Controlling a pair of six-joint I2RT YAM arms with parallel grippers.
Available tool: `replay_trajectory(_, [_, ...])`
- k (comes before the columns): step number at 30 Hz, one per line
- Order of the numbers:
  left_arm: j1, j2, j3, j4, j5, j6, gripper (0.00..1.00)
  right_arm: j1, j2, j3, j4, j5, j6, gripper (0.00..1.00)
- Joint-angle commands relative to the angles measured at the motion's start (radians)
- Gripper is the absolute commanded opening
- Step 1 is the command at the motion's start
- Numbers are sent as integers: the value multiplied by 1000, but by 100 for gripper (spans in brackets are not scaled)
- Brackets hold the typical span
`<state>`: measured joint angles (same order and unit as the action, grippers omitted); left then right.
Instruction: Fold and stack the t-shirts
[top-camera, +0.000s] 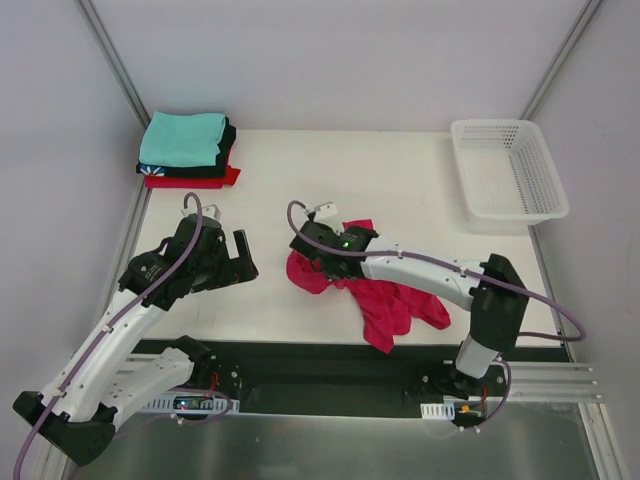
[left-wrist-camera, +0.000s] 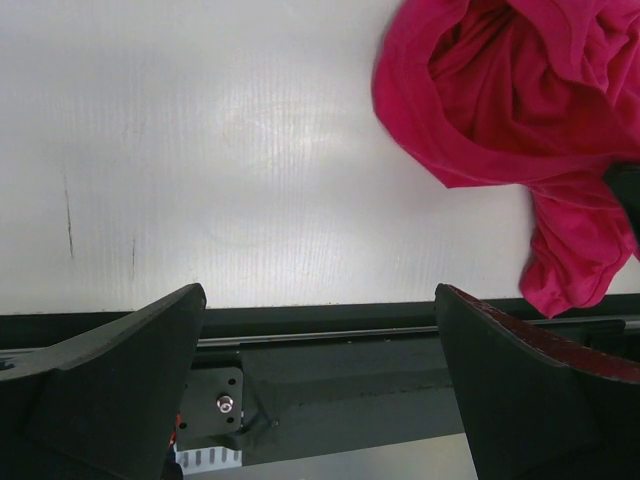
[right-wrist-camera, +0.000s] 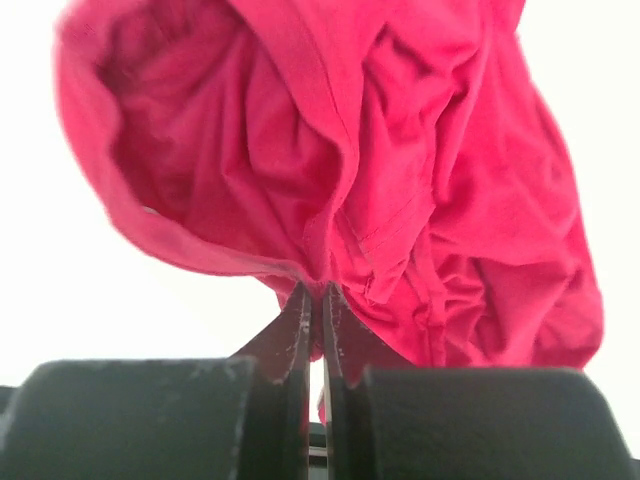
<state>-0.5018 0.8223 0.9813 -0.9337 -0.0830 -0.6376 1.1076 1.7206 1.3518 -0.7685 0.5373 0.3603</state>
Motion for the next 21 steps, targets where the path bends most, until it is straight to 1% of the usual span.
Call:
replay_trajectory(1, [11,-8,20,-24,12,10,99,-26,-156,229,-159,93,-115,1])
replay_trajectory(2, [11,-8,17,-21,15,9,99,-43,-168,351,-176,89,-141,1])
replay_trajectory(4, [11,-8,16,-14,25,4,99,-60,-185,493,-227,67,-216,1])
replay_trajectory(5, [11,-8,16,-14,26,3,99,-78,-184,641,-245,50,-240,1])
replay_trajectory(6, [11,-11,17,-11,29,1,99,-89,-178,732,-282,30,-263,1])
replay_trajectory(8, [11,-9,17,-7,35,-4,99,-133,-150,883,-314,-69,-308,1])
replay_trajectory(9, [11,-8,20,-5,37,-5,99,-150,-148,1003,-321,-113,-317,1])
replay_trajectory(10, [11,-8,20,-4,43,-7,99,-169,-150,1036,-313,-191,-325,1])
replay_trajectory(11, [11,-6,22,-4,46,-8,99,-201,-157,1056,-301,-221,-324,1])
replay_trajectory(13, [11,-6,20,-2,51,-10,99,-235,-211,1012,-232,-308,-319,1])
replay_trajectory(14, [11,-8,20,-1,54,-10,99,-262,-232,982,-209,-328,-308,1])
replay_trajectory(15, [11,-11,19,-2,55,-10,99,-273,-274,953,-169,-341,-304,1])
replay_trajectory(16, [11,-12,17,-2,55,-10,99,-281,-292,882,-151,-350,-297,1])
replay_trajectory(19, [11,-18,16,-4,52,-5,99,-314,-326,792,-121,-384,-271,1])
replay_trajectory(21, [11,-17,16,-2,54,-5,99,-333,-328,764,-123,-396,-267,1])
